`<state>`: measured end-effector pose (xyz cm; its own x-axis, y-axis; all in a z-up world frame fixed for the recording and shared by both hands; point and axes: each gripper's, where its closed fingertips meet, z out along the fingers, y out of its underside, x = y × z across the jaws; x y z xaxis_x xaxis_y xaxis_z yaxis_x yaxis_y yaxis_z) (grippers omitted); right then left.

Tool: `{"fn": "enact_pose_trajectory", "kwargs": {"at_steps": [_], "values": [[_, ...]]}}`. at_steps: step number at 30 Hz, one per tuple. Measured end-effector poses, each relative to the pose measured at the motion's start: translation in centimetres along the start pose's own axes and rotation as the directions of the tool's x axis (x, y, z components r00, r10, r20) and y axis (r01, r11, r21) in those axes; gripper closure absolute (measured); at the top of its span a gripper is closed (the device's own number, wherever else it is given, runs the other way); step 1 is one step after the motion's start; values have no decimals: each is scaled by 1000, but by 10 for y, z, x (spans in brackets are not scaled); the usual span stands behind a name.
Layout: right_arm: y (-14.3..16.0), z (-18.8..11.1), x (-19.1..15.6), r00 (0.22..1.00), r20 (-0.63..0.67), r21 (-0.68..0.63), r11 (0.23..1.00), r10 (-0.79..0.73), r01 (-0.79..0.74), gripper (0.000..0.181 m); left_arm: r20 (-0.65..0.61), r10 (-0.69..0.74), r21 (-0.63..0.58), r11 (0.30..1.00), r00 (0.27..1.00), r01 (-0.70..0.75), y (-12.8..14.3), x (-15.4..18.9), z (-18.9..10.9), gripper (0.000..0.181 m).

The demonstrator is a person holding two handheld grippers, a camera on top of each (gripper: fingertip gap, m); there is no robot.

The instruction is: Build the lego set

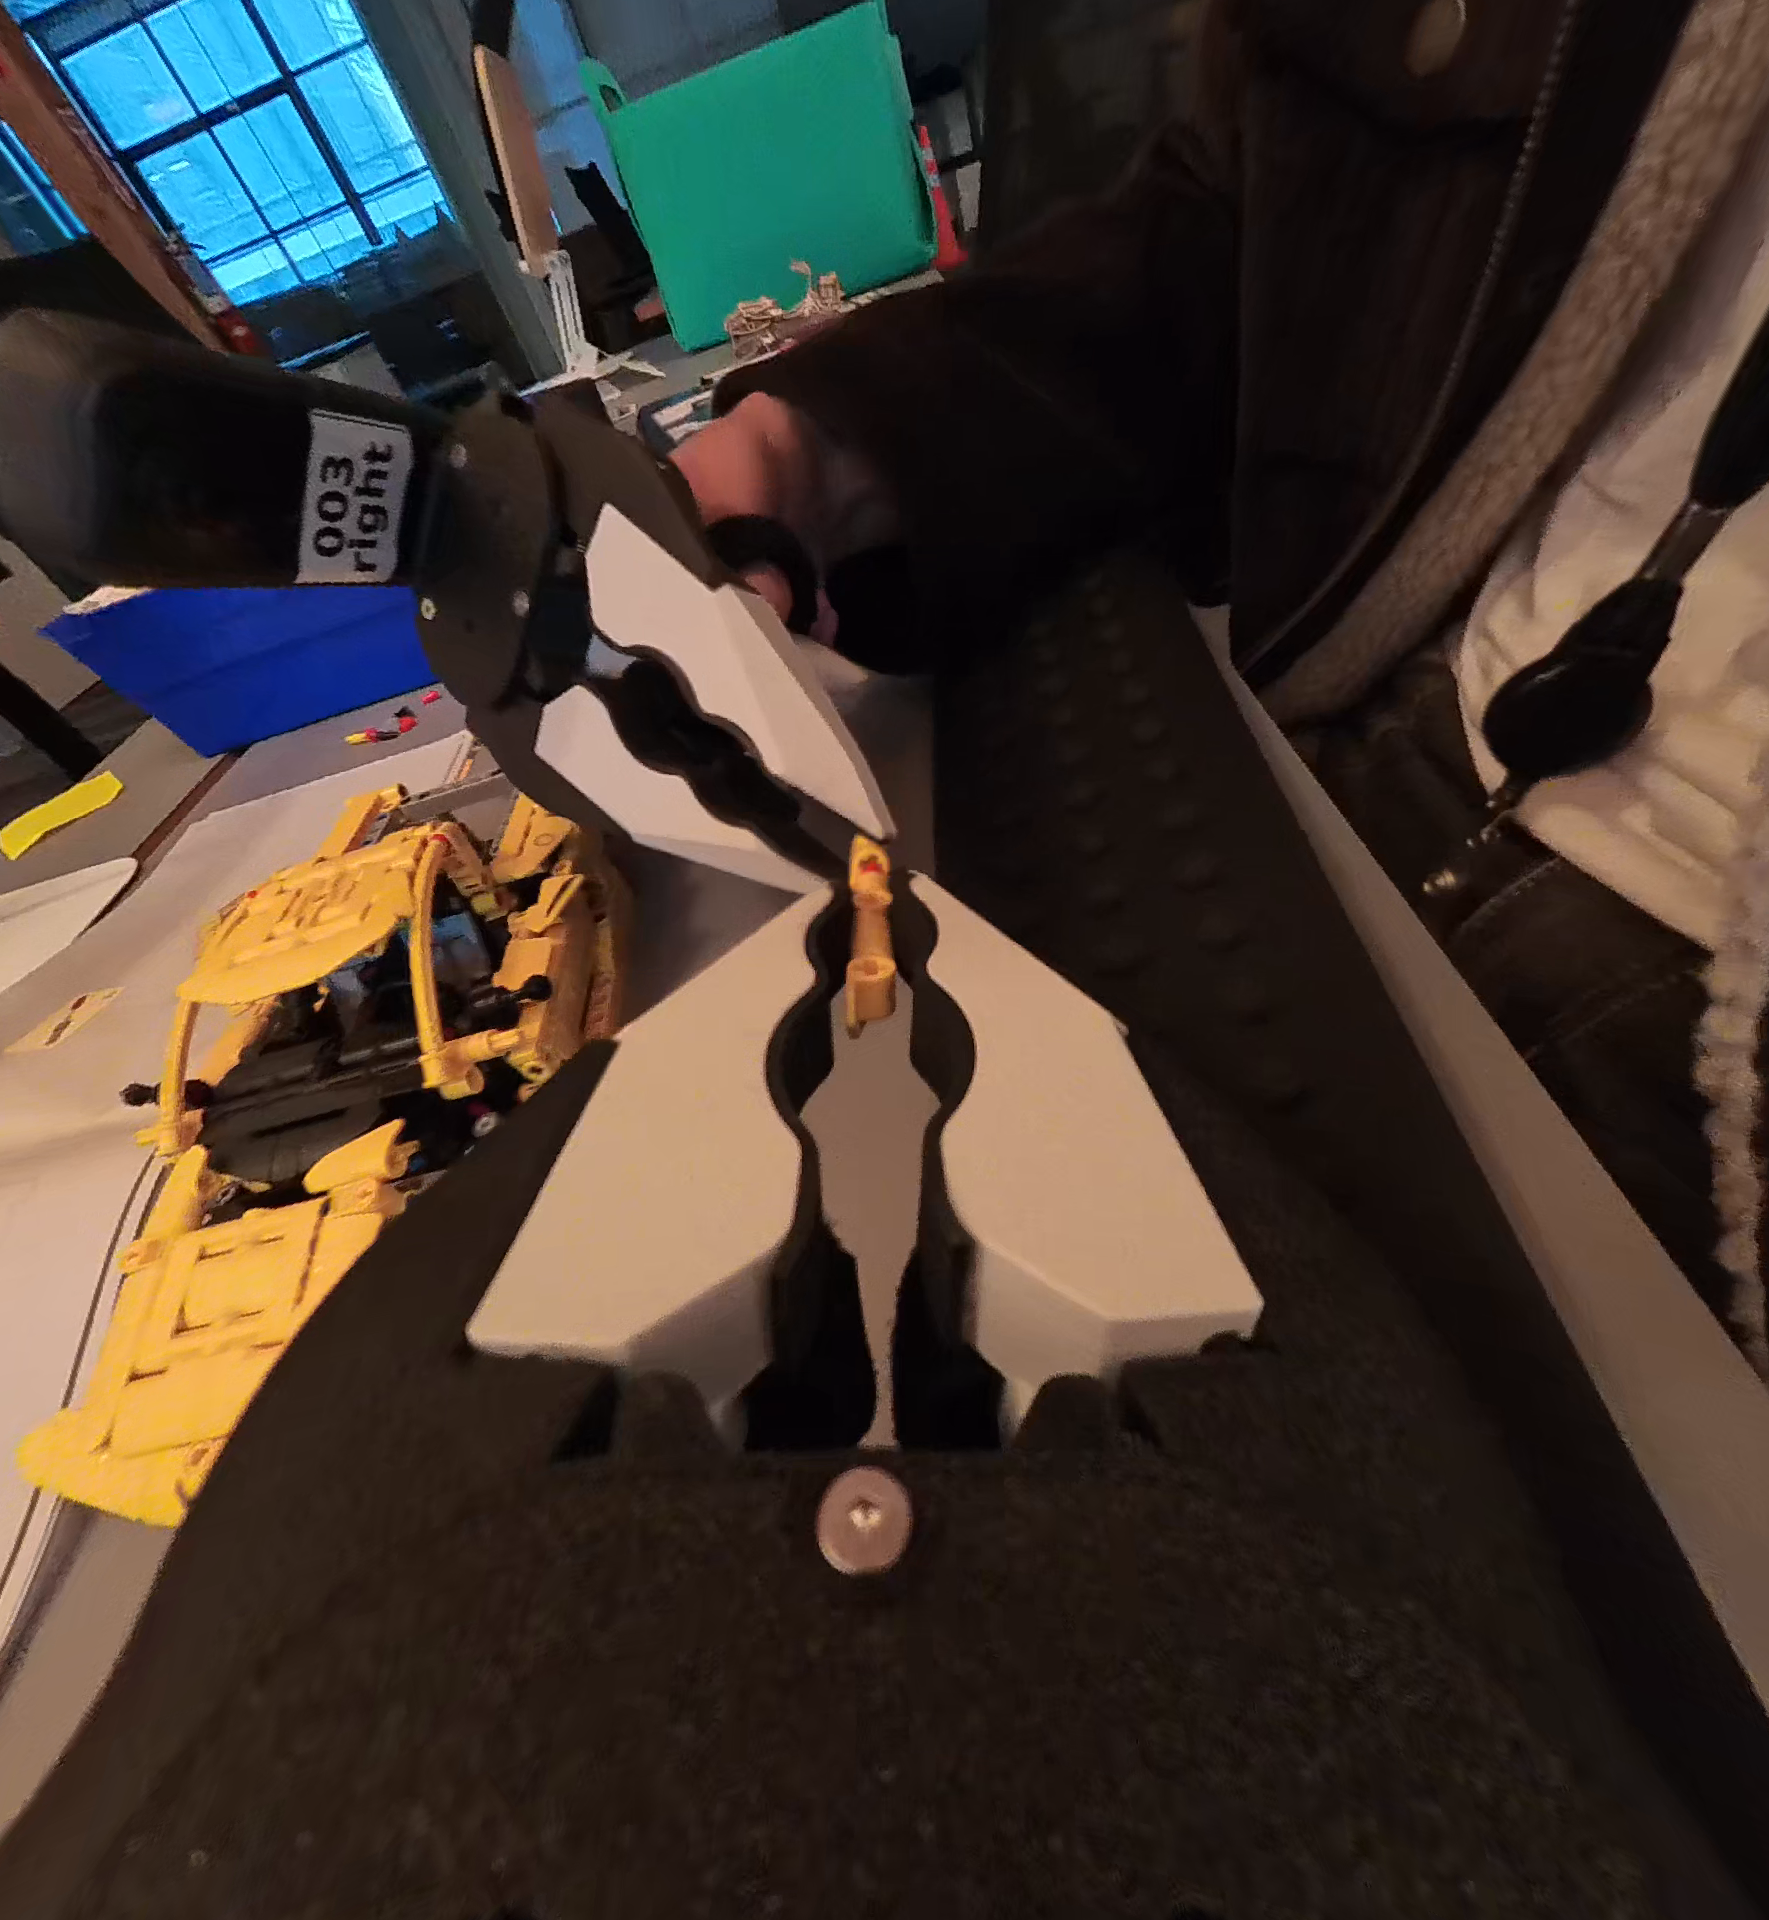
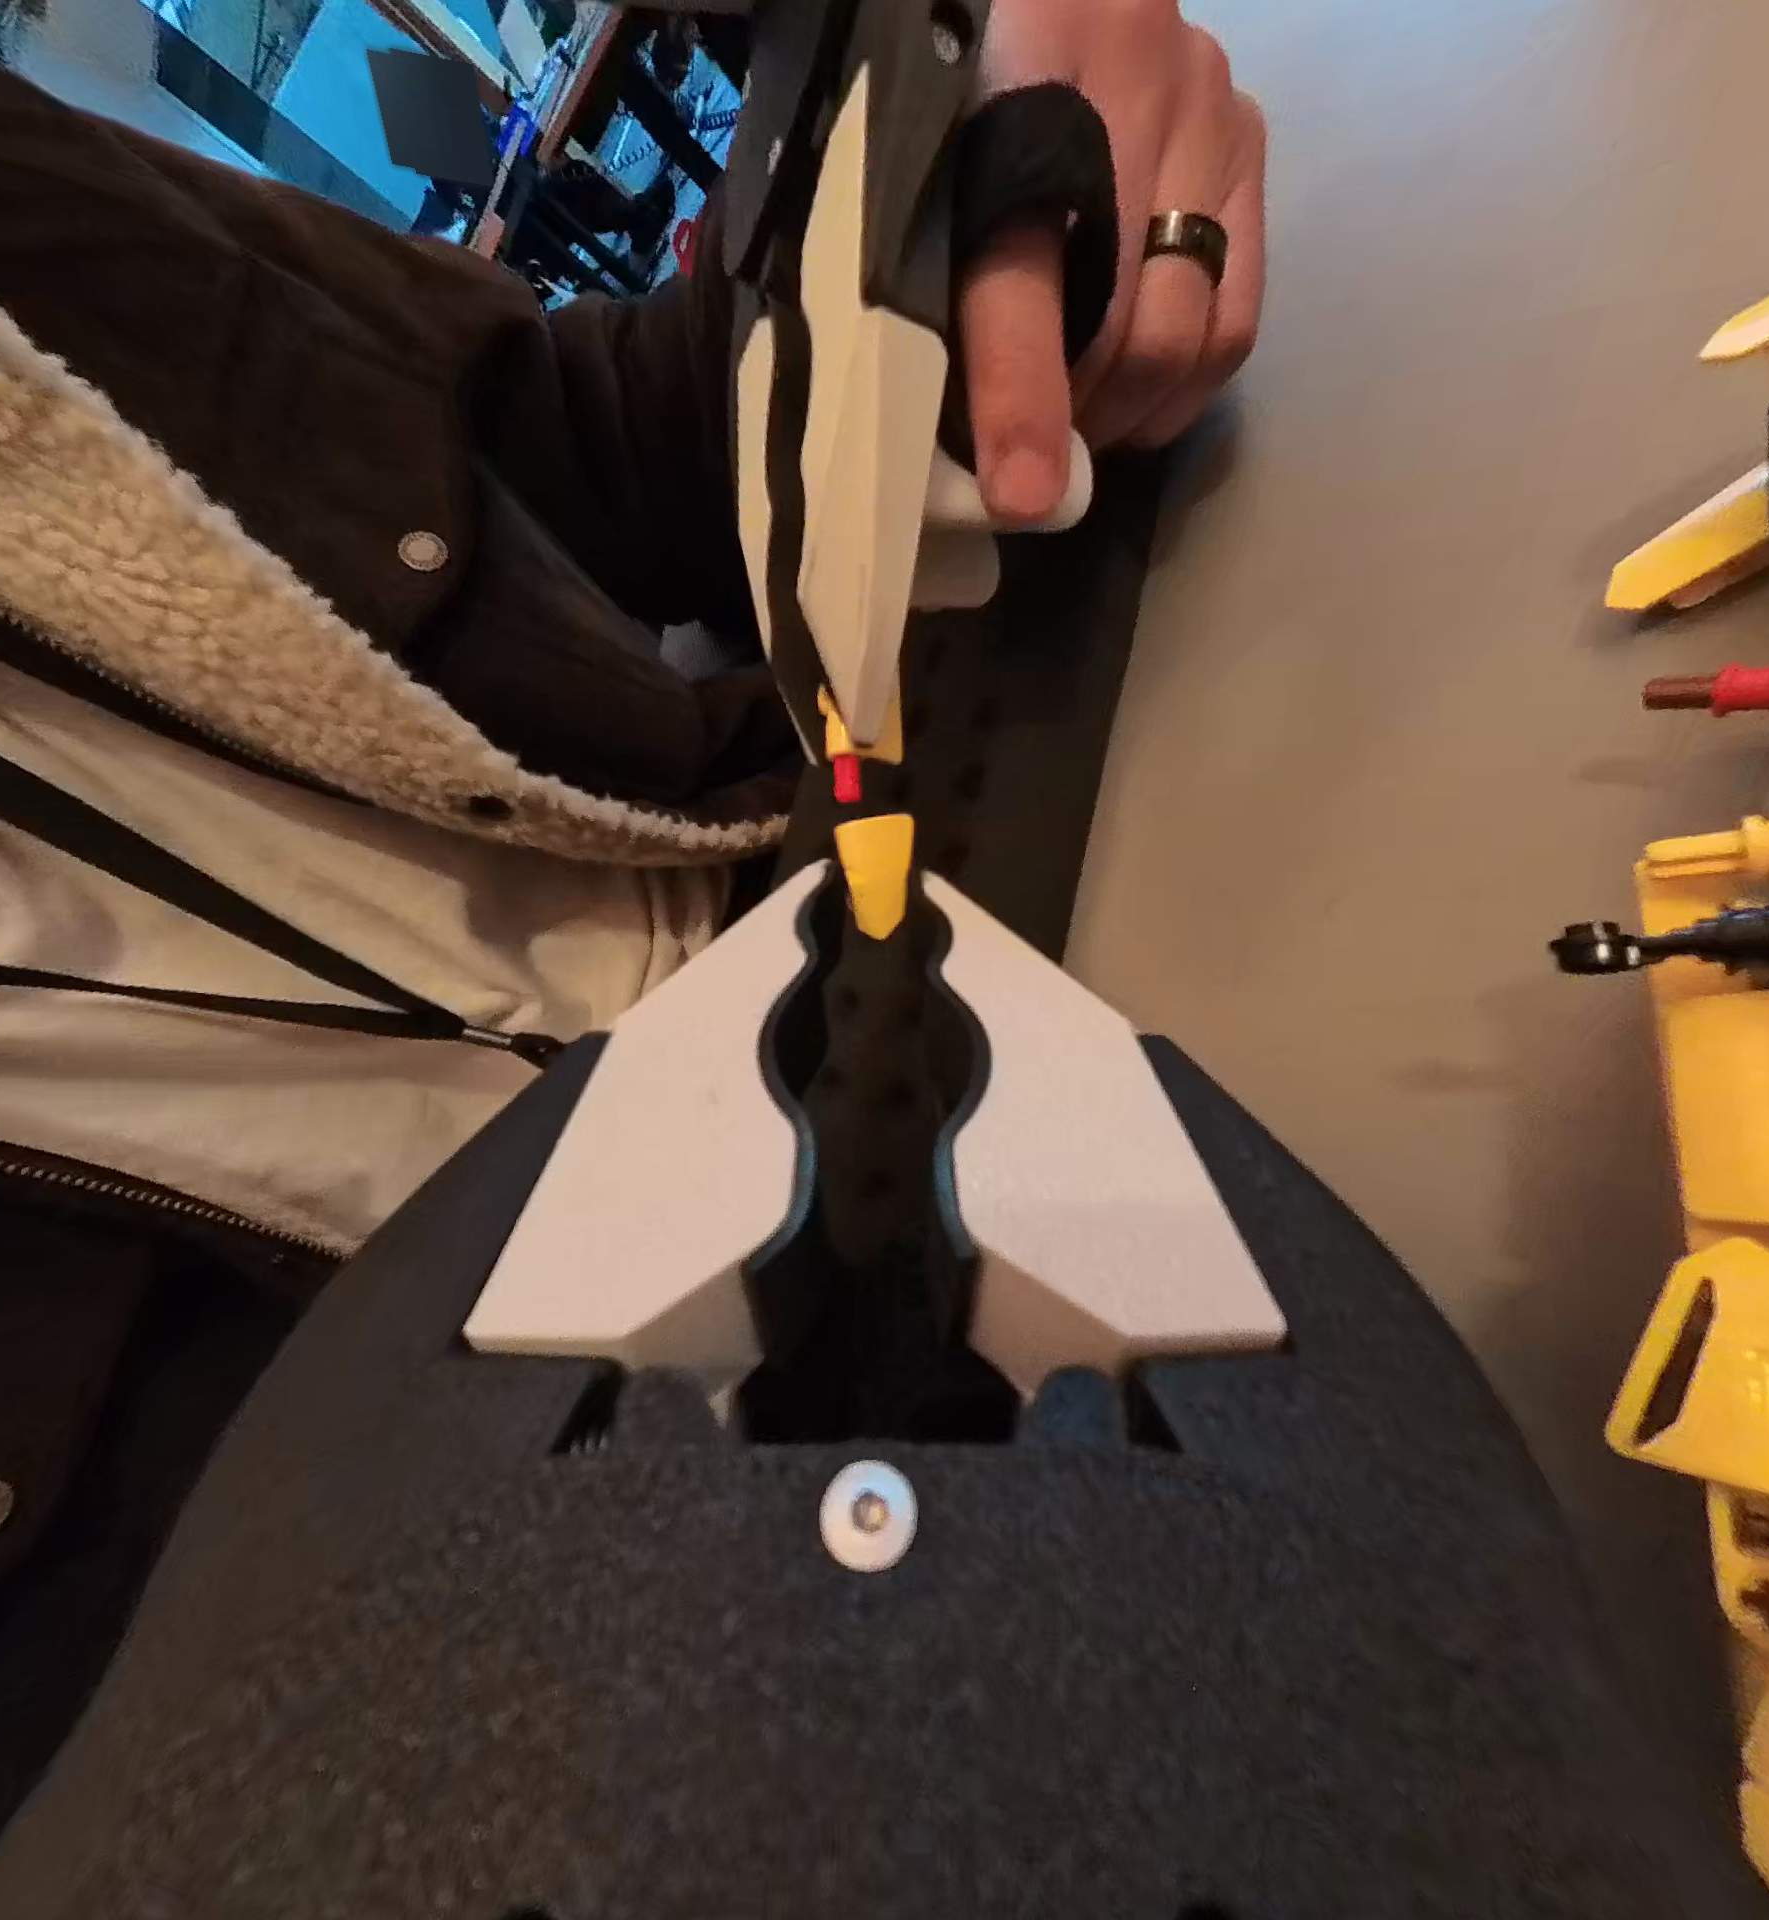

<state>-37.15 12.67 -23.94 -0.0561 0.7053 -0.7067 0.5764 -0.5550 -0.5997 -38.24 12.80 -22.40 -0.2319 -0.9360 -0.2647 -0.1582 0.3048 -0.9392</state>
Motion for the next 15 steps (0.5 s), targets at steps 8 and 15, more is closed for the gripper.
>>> {"fn": "enact_pose_trajectory", "kwargs": {"at_steps": [8, 15], "values": [[3, 3, 5, 1000, -8, -15, 1000, 11, -11, 170, -12, 19, -39, 999, 1000, -20, 4, 4, 6, 174], [5, 4, 6, 1000, -7, -23, 1000, 11, -11, 171, -12, 16, -56, 998, 1000, -17, 8, 4, 5, 174]]}}
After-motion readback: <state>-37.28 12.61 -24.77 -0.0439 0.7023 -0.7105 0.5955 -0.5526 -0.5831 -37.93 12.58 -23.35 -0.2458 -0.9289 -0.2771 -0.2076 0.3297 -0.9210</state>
